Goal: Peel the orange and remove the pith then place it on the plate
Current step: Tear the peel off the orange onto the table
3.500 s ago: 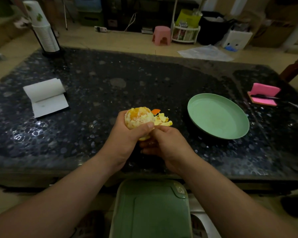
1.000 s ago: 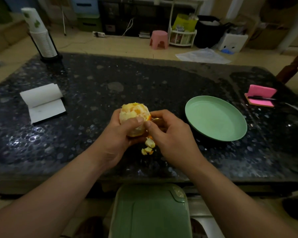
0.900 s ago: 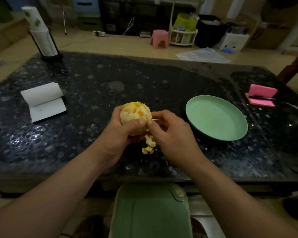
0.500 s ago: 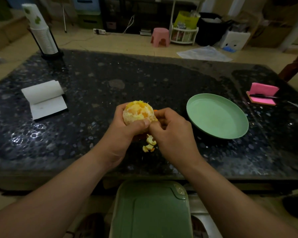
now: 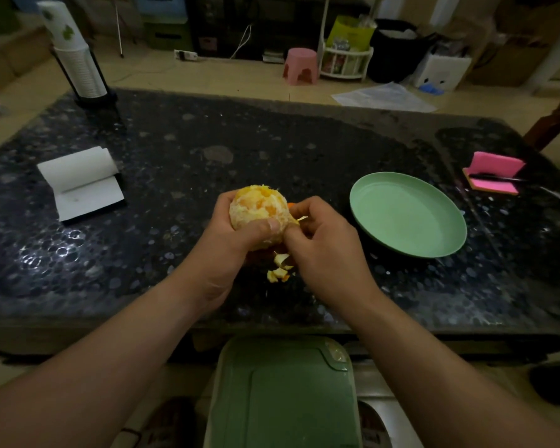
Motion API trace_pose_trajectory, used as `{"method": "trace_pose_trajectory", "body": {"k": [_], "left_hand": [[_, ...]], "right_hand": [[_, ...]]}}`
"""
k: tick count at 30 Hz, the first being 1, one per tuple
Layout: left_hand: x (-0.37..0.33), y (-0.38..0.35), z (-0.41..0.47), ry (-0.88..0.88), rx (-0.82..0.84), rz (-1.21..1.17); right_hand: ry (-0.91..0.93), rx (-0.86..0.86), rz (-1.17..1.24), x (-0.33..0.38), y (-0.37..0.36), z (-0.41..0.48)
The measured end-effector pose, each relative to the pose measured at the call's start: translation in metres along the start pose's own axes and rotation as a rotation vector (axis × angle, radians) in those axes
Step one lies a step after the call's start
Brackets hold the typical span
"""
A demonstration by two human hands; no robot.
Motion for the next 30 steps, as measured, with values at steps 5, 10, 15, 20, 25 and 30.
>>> {"method": "trace_pose_trajectory", "body": {"k": [5, 10, 15, 20, 25, 30], "left_hand": [[0.001, 0.000, 0.000, -0.022, -0.009, 0.007], [-0.003, 0.002, 0.002, -0.033, 0.025, 0.017], [0.001, 0.000, 0.003, -0.020, 0.027, -0.003], [0.001, 0.005, 0.006, 0.001, 0.035, 0.012], [0.011, 0.004, 0.004, 0.078, -0.026, -0.150], [0.013, 0.009, 0.006, 0.203, -0.082, -0.382]], "right_hand": [[0.020, -0.063, -0.012, -0.002, 0.001, 0.004], [0.044, -0.024, -0.061, -0.003, 0.001, 0.008], [0.036, -0.051, -0.045, -0.005, 0.002, 0.012], [0.031, -0.002, -0.064, -0.004, 0.002, 0.012], [-0.060, -0.044, 0.026, -0.010, 0.002, 0.013], [-0.248, -0.002, 0.191, -0.031, -0.002, 0.019]]}}
Point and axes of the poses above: each hand's wrist, its own z-axis towards the middle knuckle, its own y-axis out of the back of the hand, x = y × z, the point moved 7 cm from there along z, towards the middle knuckle, and after that the axes turned 9 degrees about -y, right-handed, at the moved point
